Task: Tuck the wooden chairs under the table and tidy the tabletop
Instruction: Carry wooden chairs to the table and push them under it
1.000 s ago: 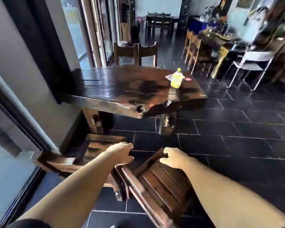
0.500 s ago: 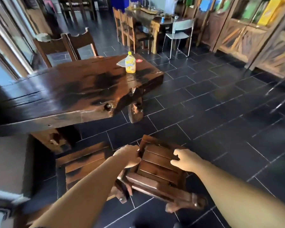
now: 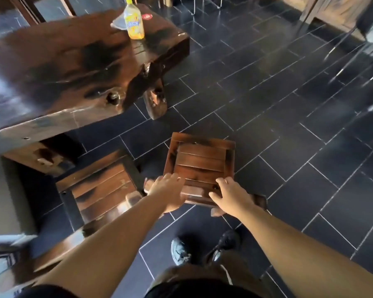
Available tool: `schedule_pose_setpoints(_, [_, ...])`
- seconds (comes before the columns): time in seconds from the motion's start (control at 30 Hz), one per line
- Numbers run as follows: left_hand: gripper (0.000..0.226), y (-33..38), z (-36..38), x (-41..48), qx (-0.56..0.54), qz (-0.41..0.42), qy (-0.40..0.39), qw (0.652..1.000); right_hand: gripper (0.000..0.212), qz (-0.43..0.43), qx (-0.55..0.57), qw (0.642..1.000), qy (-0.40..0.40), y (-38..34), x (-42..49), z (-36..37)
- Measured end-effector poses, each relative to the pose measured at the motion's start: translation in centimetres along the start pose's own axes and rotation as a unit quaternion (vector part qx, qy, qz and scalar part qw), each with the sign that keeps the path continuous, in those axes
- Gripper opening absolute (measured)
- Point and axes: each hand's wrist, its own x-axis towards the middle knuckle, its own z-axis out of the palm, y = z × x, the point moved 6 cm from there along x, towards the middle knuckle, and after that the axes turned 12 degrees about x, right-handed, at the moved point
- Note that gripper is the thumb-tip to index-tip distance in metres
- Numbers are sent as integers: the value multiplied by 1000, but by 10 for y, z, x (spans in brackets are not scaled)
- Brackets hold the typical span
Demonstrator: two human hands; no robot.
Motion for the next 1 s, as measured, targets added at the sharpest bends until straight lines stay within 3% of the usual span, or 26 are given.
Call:
schedule_pose_setpoints(0.43, [67, 12, 56, 32, -3, 10, 29, 1000, 65, -10, -86, 991, 101, 27, -10, 44])
schedule_pose_setpoints(0.6, [70, 8, 66, 40, 15, 0, 47, 999, 60, -50, -120, 983, 129, 37, 2, 44])
schedule_pose_setpoints(0.8, [79, 7, 65, 52, 57, 3, 18, 998, 63, -66, -92, 982, 150, 40, 15, 47])
schedule_pose_setpoints(1.0, [87, 6, 61, 52, 57, -5, 53, 997, 69, -66, -90, 979, 171, 42, 18, 45])
